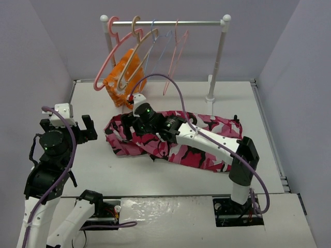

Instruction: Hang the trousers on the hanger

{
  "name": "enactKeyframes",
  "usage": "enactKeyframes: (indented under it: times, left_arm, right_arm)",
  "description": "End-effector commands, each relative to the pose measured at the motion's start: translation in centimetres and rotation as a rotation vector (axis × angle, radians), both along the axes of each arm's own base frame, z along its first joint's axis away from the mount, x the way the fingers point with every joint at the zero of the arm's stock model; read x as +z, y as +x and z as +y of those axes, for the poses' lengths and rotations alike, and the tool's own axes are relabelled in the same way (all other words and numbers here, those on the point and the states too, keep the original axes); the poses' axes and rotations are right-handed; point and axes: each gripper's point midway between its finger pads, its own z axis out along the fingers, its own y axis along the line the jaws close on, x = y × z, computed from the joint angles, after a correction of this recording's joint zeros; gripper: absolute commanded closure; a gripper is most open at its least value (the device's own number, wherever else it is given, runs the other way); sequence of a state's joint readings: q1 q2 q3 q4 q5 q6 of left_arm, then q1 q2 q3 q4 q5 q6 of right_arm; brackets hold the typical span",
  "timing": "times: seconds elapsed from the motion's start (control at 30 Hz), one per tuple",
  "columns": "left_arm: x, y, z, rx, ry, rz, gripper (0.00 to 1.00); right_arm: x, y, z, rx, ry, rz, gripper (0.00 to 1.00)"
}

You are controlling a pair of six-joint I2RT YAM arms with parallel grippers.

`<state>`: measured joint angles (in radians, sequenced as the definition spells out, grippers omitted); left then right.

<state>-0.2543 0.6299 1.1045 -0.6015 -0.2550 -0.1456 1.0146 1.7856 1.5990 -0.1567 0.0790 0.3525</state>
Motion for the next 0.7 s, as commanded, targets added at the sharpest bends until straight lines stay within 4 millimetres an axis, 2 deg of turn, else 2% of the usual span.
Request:
enactKeyframes:
  times: [0.0, 0.07, 0.17, 0.27, 0.37, 0.47, 0.53, 0.67]
  left_arm:
    - [-3.7, 2.2, -2.5, -0.078, -0.049, 0.106, 0.03]
    - [-5.6, 3.2, -3.9, -0.129, -0.074, 0.161, 0.03]
    - [-8.3, 4.3, -5.0, -0.149, -0.106, 0.231, 0.03]
    - [-11.2, 5.8, -5.6, -0.126, -0.138, 0.292, 0.03]
    - [-13.2, 6.7, -5.8, -0.096, -0.173, 0.322, 0.03]
    - [-15.0, 7.5, -5.8, -0.055, -0.201, 0.346, 0.03]
    - [-16.3, 7.7, -5.9, -0.034, -0.228, 0.372, 0.03]
    - [-16.8, 8.2, -7.0, -0.049, -0.296, 0.375, 0.03]
  right_arm:
    - [4.3, 6.5, -13.8, -0.417, 0.055, -0.092, 0.16]
    - [2.6, 8.0, -21.1, -0.579, 0.034, -0.066, 0.16]
    - [0.4, 8.9, -29.8, -0.776, 0.002, -0.025, 0.15]
    - [-2.8, 8.9, -37.2, -0.931, 0.016, 0.088, 0.15]
    - [-6.6, 8.3, -43.3, -1.08, 0.024, 0.206, 0.1]
    - [-9.6, 8.1, -45.2, -1.12, 0.034, 0.308, 0.05]
    - [-11.9, 8.3, -45.3, -1.121, 0.026, 0.389, 0.04]
    - [-14.7, 8.5, -46.7, -1.205, -0.036, 0.428, 0.03]
